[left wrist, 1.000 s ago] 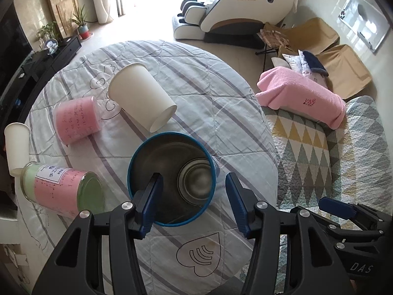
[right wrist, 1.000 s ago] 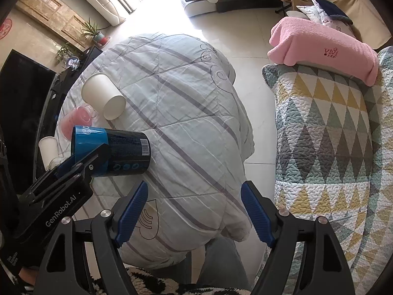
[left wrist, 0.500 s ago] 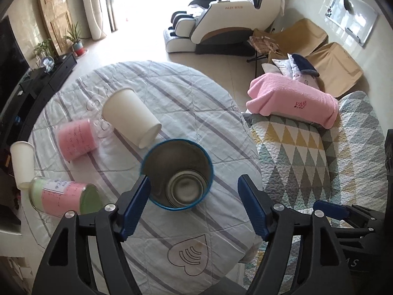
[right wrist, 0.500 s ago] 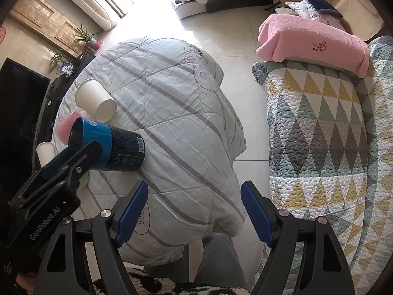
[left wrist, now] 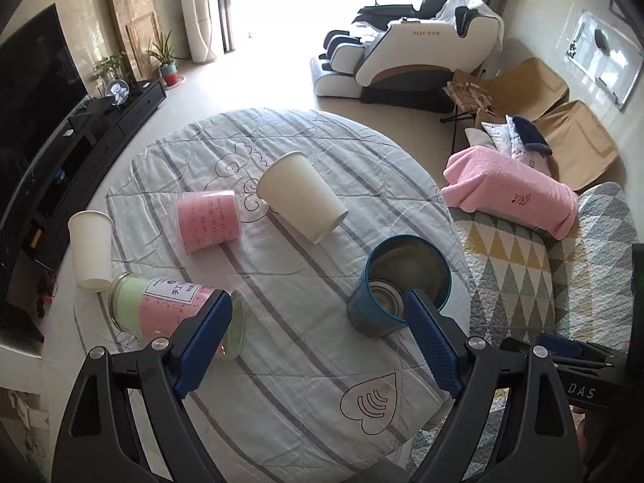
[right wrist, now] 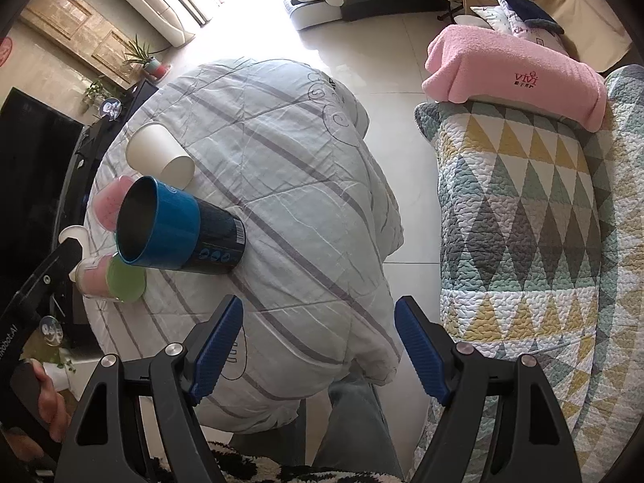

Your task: Flip cup upright

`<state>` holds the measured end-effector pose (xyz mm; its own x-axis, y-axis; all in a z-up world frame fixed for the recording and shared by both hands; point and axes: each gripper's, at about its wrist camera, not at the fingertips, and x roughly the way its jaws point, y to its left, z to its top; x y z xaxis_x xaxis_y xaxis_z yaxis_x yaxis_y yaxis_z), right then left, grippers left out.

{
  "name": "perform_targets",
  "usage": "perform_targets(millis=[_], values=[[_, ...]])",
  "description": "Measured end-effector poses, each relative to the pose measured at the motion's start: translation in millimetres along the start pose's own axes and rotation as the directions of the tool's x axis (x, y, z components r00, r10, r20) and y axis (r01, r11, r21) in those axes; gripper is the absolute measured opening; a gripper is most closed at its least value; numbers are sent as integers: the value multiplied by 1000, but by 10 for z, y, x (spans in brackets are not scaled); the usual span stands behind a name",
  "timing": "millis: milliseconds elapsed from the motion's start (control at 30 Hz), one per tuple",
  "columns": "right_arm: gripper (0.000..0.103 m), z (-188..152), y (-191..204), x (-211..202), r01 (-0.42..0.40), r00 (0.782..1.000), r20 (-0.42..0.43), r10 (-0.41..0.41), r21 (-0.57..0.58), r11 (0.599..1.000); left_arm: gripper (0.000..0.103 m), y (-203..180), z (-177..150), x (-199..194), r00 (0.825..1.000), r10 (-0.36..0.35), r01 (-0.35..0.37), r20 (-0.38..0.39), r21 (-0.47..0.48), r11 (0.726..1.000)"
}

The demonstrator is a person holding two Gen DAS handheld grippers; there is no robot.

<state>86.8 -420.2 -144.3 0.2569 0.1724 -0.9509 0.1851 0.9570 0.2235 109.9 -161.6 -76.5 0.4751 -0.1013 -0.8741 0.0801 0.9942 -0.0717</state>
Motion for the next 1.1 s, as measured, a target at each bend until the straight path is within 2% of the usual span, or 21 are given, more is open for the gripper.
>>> perform_targets(millis=[200, 467, 600, 767, 1100], values=[[79, 3, 101, -130, 23, 999, 45, -22, -29, 999, 92, -42, -56, -63, 1000, -7, 7, -7, 24, 1000], [79, -50, 195, -363, 42, 995, 92, -36, -57, 998, 103, -14, -126, -309, 1000, 1, -1, 10, 15, 1000], [80, -123, 274, -527, 47, 992, 118, -38, -74, 996, 103, -8, -158, -488, 1000, -5, 4, 25, 21, 1000], [80, -254, 373, -740, 52, 988, 150, -41, -70, 996, 103, -17, -197, -706, 998, -44, 42, 36, 50, 998], [80, -620, 496, -1038, 71, 972, 225, -72, 13, 997, 103, -31, -320, -1026, 991, -115, 101, 74, 166, 981]])
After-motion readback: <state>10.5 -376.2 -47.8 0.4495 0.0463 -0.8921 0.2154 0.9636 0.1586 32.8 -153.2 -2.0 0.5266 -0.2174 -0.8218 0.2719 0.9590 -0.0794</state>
